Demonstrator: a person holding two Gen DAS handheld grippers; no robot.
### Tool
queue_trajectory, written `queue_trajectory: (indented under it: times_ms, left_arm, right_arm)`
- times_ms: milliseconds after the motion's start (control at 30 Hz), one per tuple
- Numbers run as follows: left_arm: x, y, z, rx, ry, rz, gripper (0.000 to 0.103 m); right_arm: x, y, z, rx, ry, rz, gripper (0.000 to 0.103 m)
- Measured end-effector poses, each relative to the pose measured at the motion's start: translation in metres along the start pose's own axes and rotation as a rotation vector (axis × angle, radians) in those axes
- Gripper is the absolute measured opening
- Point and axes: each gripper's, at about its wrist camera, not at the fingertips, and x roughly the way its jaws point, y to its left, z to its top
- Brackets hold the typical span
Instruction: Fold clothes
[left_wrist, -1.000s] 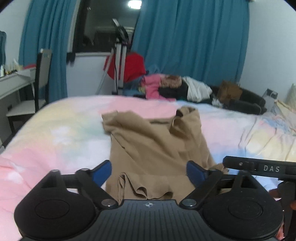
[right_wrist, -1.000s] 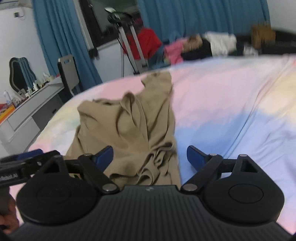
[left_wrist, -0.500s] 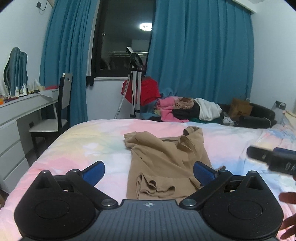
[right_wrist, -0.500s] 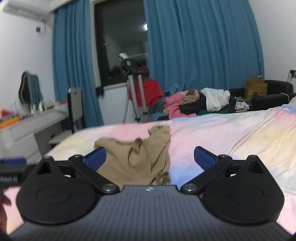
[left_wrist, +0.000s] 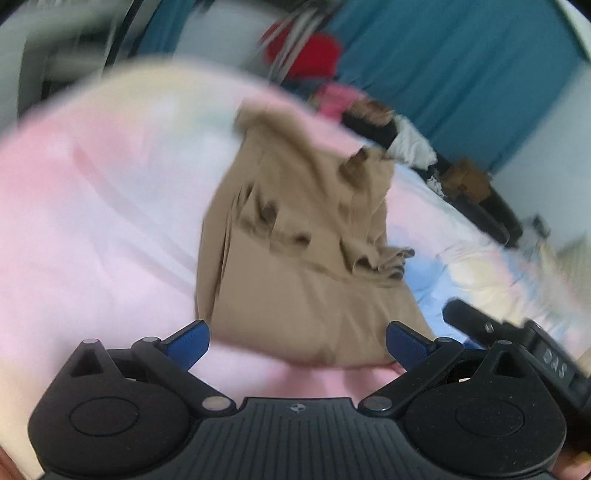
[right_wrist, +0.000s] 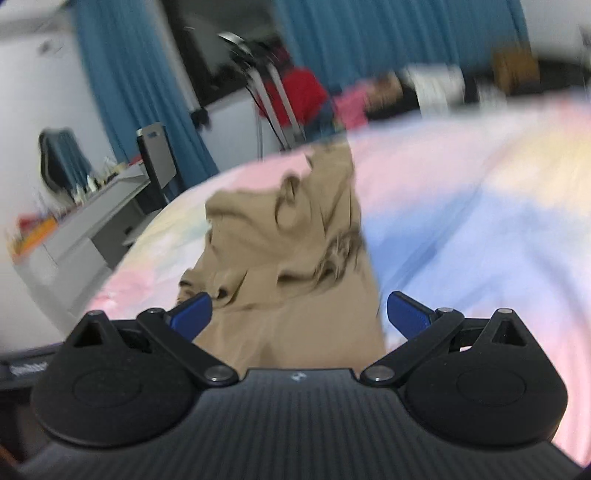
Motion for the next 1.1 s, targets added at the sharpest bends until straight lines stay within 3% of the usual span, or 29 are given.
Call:
queue_trajectory:
  times_ms: [133,233,300,333,400,433,500,600,833,1000,1100]
  left_arm:
    - [0.025,0.040,-0.001,-0.268,0.119,-0.092,0.094]
    - [0.037,0.061,0.000,-0.426,0.100,-0.166,0.093]
    - [0.042,0.066,0.005,-0.454,0.085,-0.188,0.082]
    - [0.043,0.066,0.007,-0.448,0.074,-0.184,0.077]
    - [0.044,0.066,0.009,-0.437,0.050,-0.173,0.053]
    - [0.044,0.065,0.010,-0.433,0.037,-0.157,0.047]
    - [0.040,0.067,0.010,-0.439,0.016,-0.151,0.028]
    - [0.026,0.063,0.013,-0.427,-0.048,-0.191,0.018]
    - [-0.009,0.042,0.021,-0.317,-0.176,-0.300,0.014]
    - [-0.035,0.030,0.019,-0.264,-0.238,-0.358,0.013]
    - [-0.053,0.023,0.011,-0.261,-0.236,-0.365,0.012]
  right_arm:
    - [0.012,-0.024,-0.007,0.228,0.090,0.070,0.103]
    - [0.030,-0.039,-0.015,0.351,0.145,0.128,0.102]
    - [0.043,-0.048,-0.020,0.402,0.173,0.123,0.089]
    - [0.049,-0.053,-0.021,0.431,0.181,0.118,0.083]
    - [0.057,-0.062,-0.022,0.492,0.190,0.108,0.064]
    - [0.059,-0.066,-0.022,0.517,0.189,0.106,0.058]
    - [0.057,-0.069,-0.022,0.532,0.172,0.105,0.031]
    - [0.053,-0.064,-0.018,0.502,0.131,0.127,0.025]
    - [0.038,-0.051,-0.001,0.426,-0.043,0.195,0.021]
    - [0.014,-0.043,0.006,0.406,-0.074,0.222,0.020]
    - [-0.010,-0.036,0.008,0.371,-0.096,0.237,0.020]
